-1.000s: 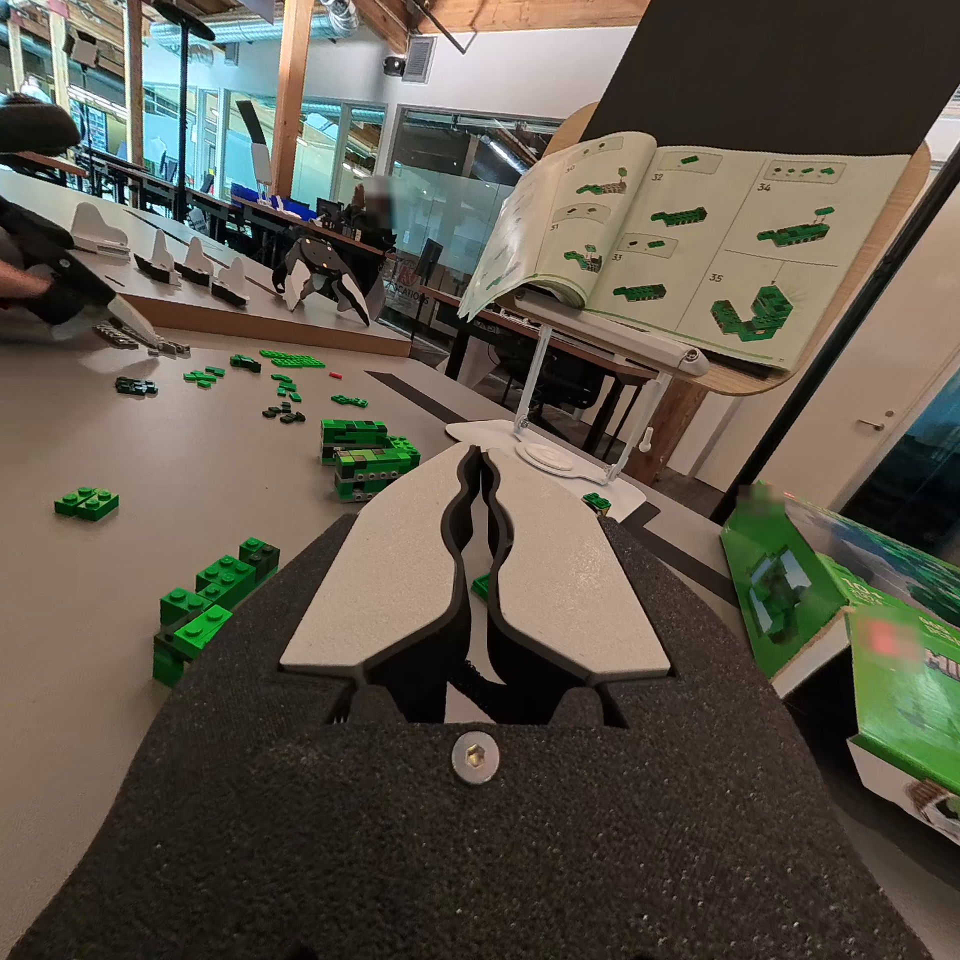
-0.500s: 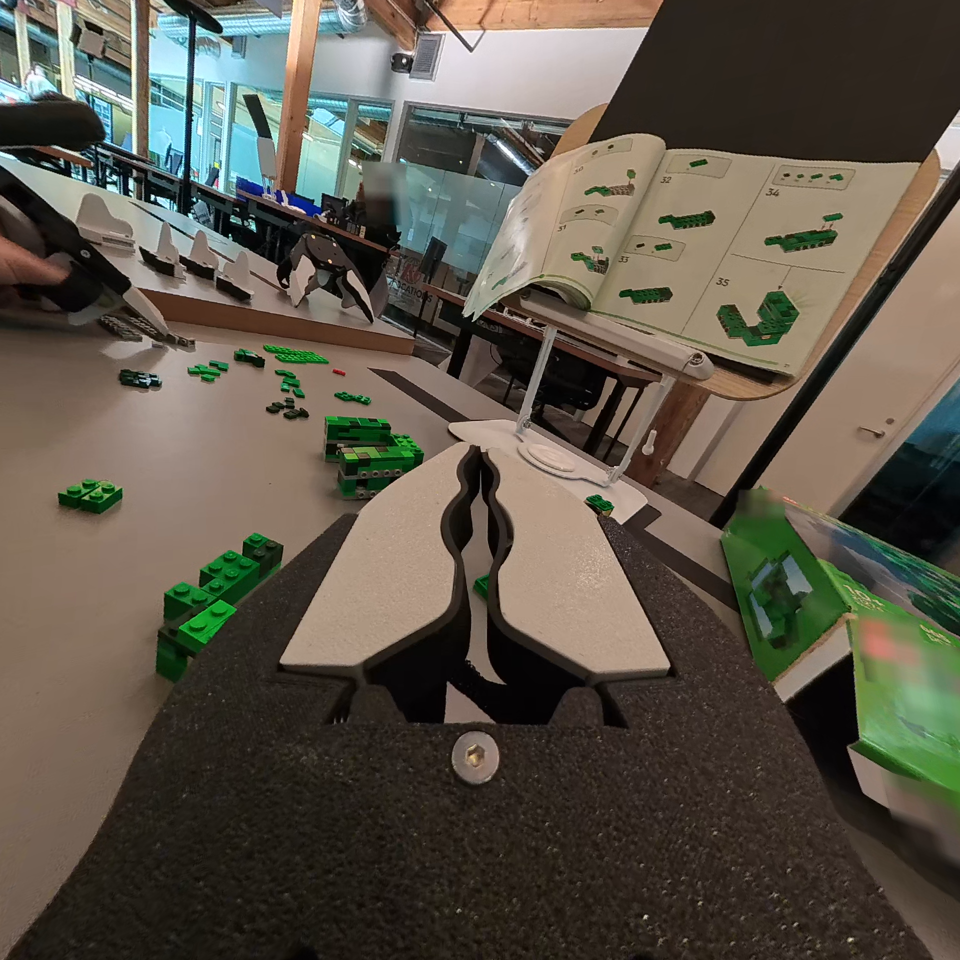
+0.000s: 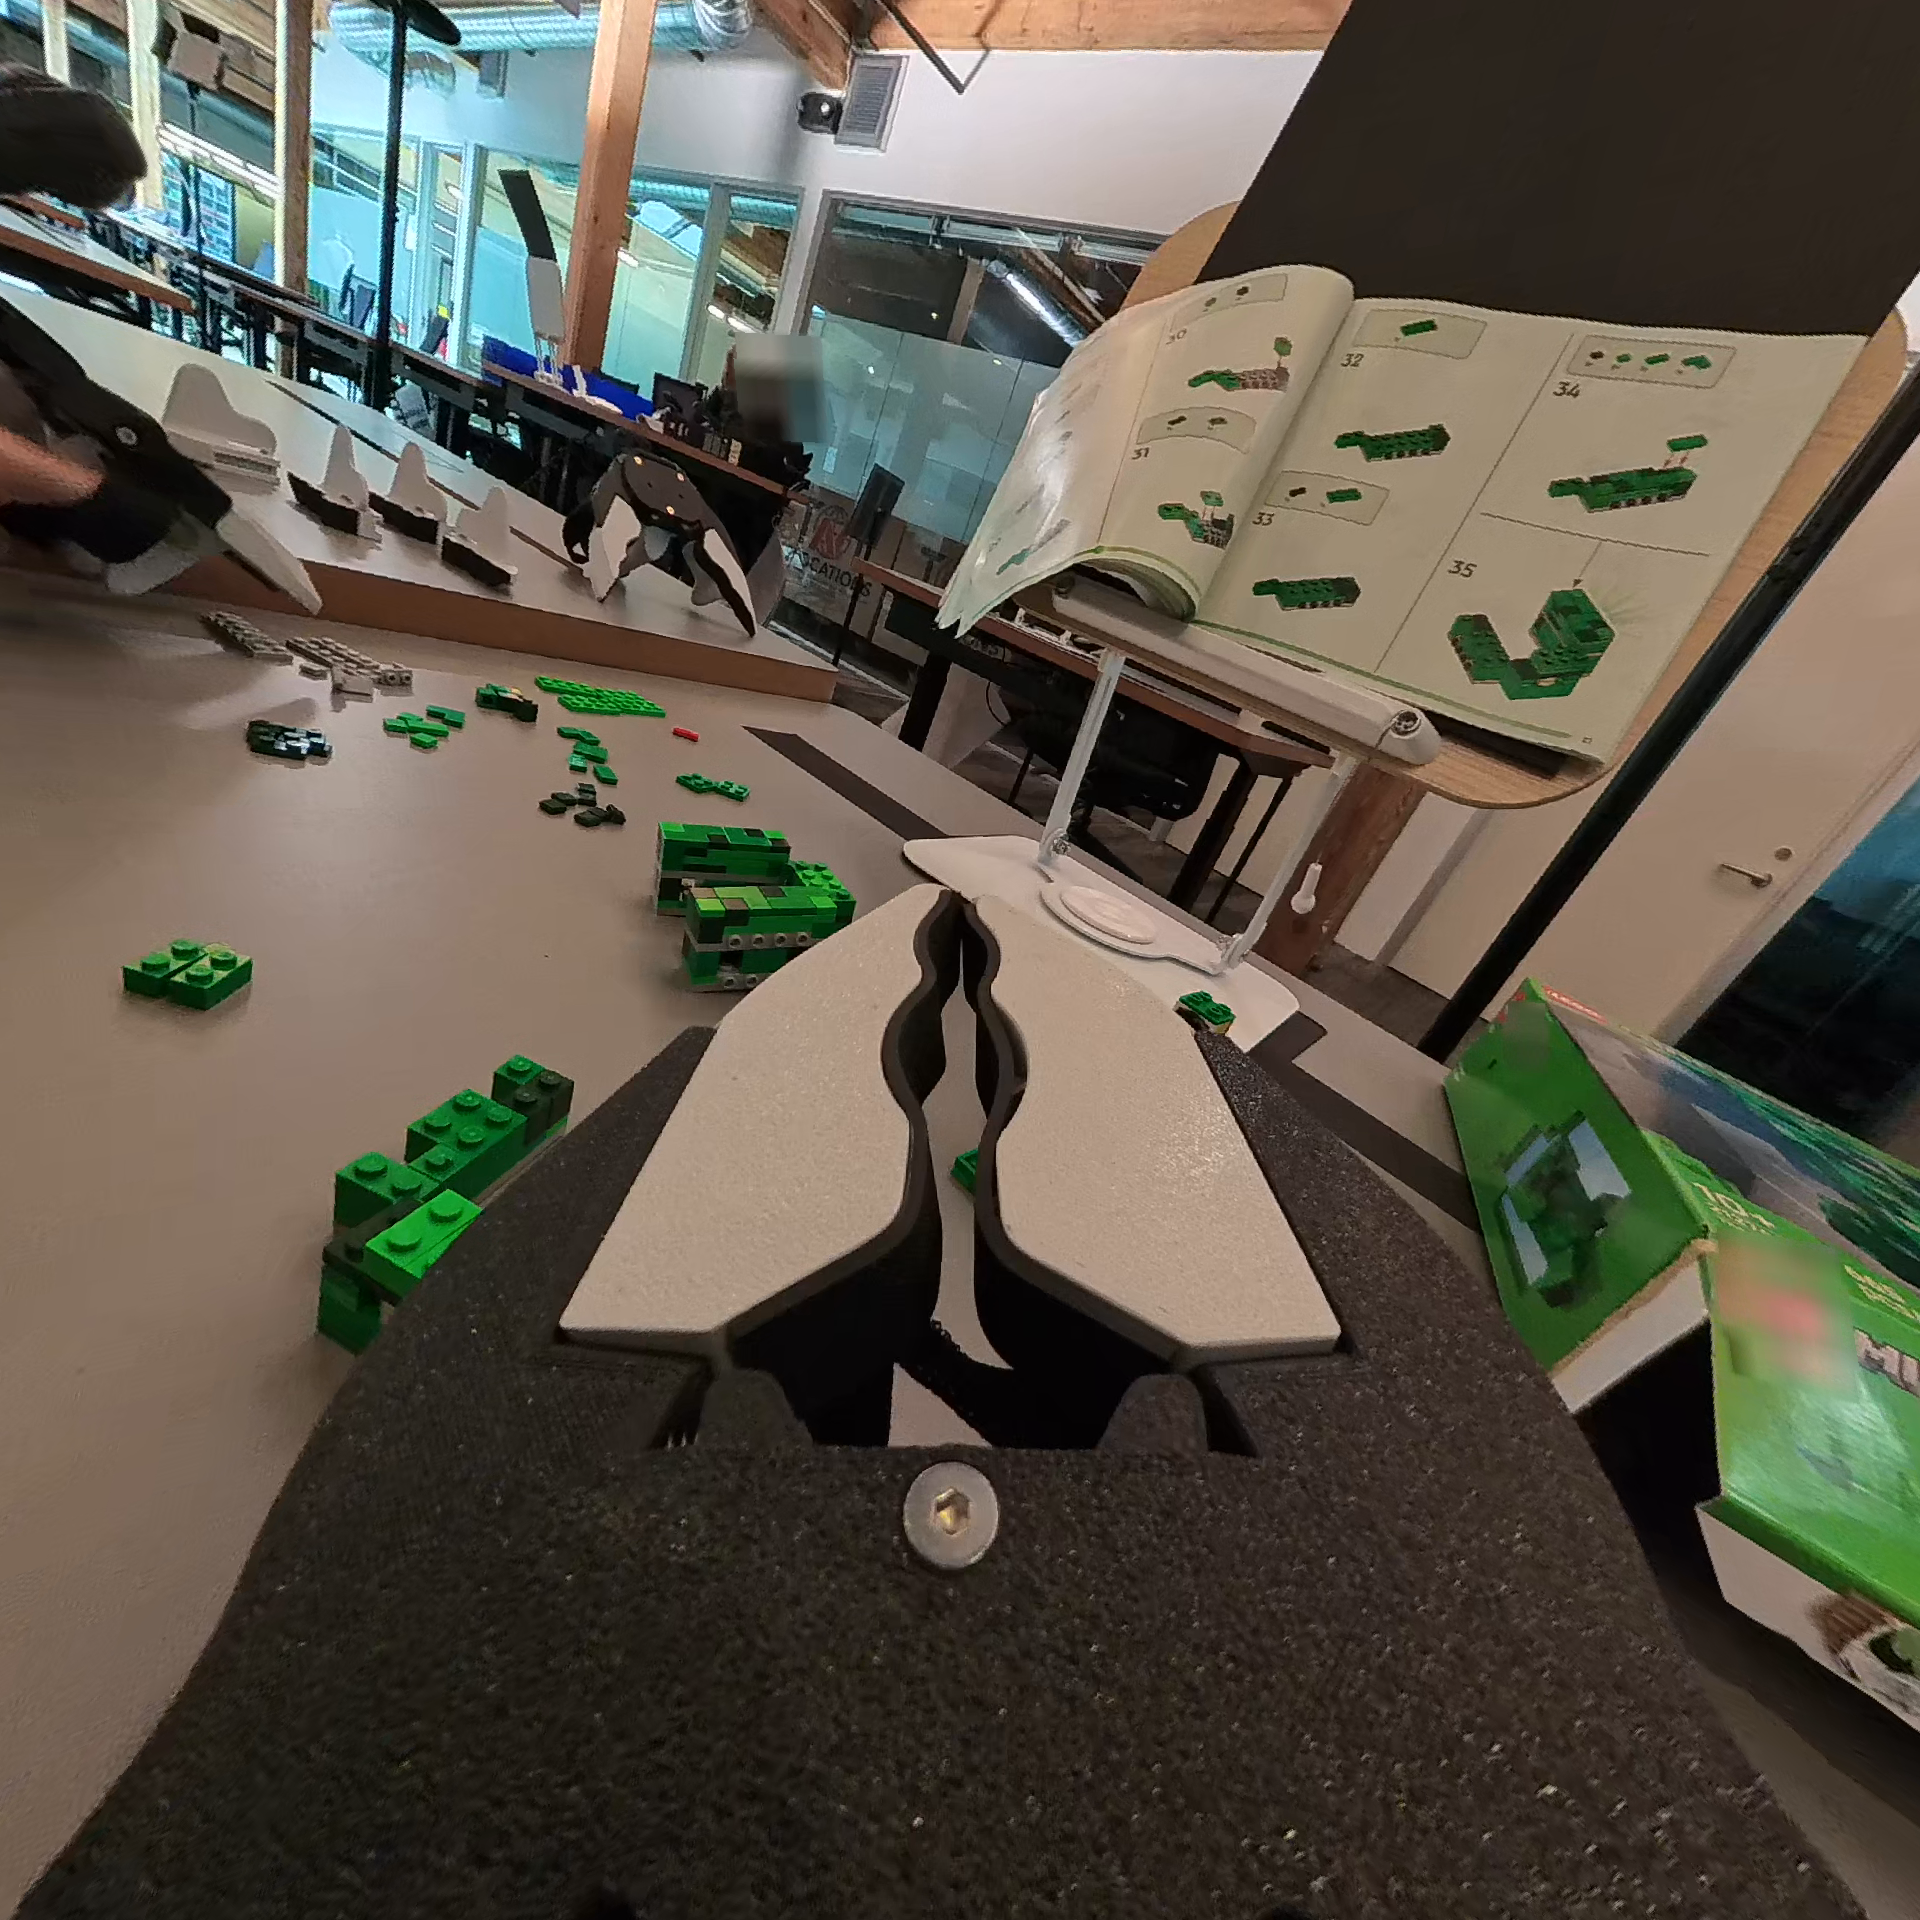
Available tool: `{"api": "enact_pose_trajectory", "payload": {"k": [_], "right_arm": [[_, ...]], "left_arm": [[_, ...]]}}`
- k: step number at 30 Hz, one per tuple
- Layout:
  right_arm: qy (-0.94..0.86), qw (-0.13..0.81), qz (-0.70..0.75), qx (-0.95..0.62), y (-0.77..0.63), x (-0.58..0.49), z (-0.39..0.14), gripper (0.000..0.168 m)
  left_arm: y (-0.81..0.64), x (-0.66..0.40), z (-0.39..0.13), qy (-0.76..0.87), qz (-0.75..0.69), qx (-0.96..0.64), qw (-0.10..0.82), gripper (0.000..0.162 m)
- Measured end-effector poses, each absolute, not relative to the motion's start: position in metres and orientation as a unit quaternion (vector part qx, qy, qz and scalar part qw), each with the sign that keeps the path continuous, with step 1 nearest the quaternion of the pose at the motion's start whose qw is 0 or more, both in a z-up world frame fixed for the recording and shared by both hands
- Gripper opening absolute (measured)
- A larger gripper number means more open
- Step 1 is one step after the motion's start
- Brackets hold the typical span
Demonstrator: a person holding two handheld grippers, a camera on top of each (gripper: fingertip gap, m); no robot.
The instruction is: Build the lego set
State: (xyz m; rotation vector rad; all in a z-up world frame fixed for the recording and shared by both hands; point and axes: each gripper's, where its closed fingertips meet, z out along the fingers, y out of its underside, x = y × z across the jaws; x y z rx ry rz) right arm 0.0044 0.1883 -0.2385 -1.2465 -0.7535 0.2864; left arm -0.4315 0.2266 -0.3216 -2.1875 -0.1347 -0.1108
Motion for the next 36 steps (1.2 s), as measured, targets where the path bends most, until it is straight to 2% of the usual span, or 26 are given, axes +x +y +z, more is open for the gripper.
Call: {"api": "enact_pose_trajectory", "payload": {"k": [3,9,13,18,27,33,36], "right_arm": [[-0.346,0.736,0.129,-0.567,0.188,0.004,-0.239,0.000],[-0.352,0.735,0.124,-0.566,0.187,0.002,-0.240,0.000],[-0.353,0.734,0.123,-0.566,0.187,0.002,-0.241,0.000],[-0.355,0.734,0.122,-0.566,0.187,0.001,-0.241,0.000],[-0.356,0.734,0.123,-0.566,0.187,0.001,-0.241,0.000],[-0.356,0.734,0.122,-0.566,0.187,0.001,-0.241,0.000],[-0.356,0.734,0.120,-0.566,0.187,0.001,-0.241,0.000]], "left_arm": [[0.229,-0.428,-0.328,-0.044,-0.034,-0.896,0.441,0.044],[0.238,-0.414,-0.334,-0.035,-0.052,-0.900,0.431,0.063],[0.239,-0.411,-0.343,-0.016,-0.017,-0.912,0.409,0.064],[0.240,-0.409,-0.343,-0.011,0.013,-0.915,0.402,0.054],[0.239,-0.406,-0.329,0.010,0.060,-0.899,0.433,0.050],[0.233,-0.316,-0.276,0.191,-0.039,-0.813,0.548,0.050],[0.214,-0.248,-0.267,0.314,-0.103,-0.764,0.554,0.050]]}}
